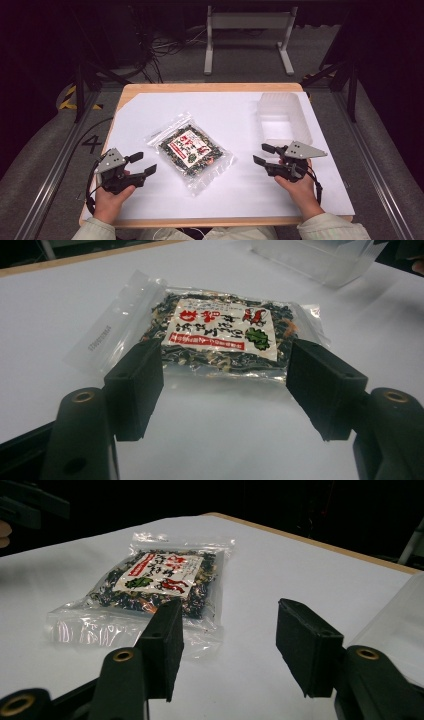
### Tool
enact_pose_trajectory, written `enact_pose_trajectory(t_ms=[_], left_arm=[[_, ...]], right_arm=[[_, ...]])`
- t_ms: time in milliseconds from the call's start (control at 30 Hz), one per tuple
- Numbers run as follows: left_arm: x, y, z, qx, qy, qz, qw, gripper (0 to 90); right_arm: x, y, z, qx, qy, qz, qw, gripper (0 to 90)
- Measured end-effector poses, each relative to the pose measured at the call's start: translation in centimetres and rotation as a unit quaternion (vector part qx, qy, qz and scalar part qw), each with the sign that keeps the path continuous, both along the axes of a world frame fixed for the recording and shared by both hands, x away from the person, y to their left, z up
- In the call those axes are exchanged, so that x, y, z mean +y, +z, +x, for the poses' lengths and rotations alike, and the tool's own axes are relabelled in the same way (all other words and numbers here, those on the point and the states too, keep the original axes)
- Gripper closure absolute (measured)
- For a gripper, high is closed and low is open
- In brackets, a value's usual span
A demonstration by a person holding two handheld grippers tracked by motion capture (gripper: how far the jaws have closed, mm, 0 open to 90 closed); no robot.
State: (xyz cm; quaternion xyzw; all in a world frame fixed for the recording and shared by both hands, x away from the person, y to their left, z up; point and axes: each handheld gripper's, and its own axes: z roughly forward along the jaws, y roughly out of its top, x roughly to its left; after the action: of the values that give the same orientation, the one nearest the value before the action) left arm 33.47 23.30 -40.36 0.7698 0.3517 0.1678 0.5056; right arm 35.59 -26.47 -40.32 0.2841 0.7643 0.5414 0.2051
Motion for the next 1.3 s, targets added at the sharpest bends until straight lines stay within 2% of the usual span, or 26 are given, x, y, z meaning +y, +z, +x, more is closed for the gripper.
enact_pose_trajectory(t_ms=[100,233,333,467,833,933,1067,1133,1167,1300], left_arm=[[-0.1,0.4,0.2,-0.001,0.000,-0.004,1.0000,31.4],[-0.4,1.1,0.8,-0.008,-0.001,0.003,1.0000,30.3],[-0.5,1.5,1.6,-0.003,-0.001,0.000,1.0000,28.1],[-0.6,2.0,2.6,-0.002,0.012,-0.006,0.9999,24.8],[-0.6,2.4,4.5,-0.006,0.021,-0.013,0.9997,22.3],[-0.6,2.4,5.3,0.002,0.022,-0.017,0.9996,21.7],[-0.4,2.8,6.4,-0.002,0.027,-0.018,0.9995,20.7],[-0.4,2.8,6.7,-0.001,0.029,-0.026,0.9992,19.6],[-0.3,2.7,7.0,0.007,0.027,-0.028,0.9992,19.6],[-0.1,2.6,7.8,0.010,0.029,-0.023,0.9993,16.9]], right_arm=[[0.1,0.0,0.0,-0.002,0.001,-0.004,1.0000,43.5],[0.2,-0.2,-0.1,0.000,0.004,-0.012,0.9999,43.0],[0.3,-0.3,0.0,0.000,0.004,-0.013,0.9999,42.5],[0.3,-0.3,0.0,0.001,0.004,-0.014,0.9999,41.8],[0.6,-0.6,0.0,0.007,0.012,-0.020,0.9997,38.0],[0.7,-0.6,0.1,0.007,0.013,-0.021,0.9997,37.6],[0.7,-0.6,0.0,0.007,0.014,-0.024,0.9996,37.0],[0.7,-0.6,0.0,0.007,0.014,-0.024,0.9996,36.7],[0.7,-0.6,0.0,0.008,0.013,-0.024,0.9996,35.8],[0.8,-0.8,0.0,0.008,0.011,-0.028,0.9995,32.7]])
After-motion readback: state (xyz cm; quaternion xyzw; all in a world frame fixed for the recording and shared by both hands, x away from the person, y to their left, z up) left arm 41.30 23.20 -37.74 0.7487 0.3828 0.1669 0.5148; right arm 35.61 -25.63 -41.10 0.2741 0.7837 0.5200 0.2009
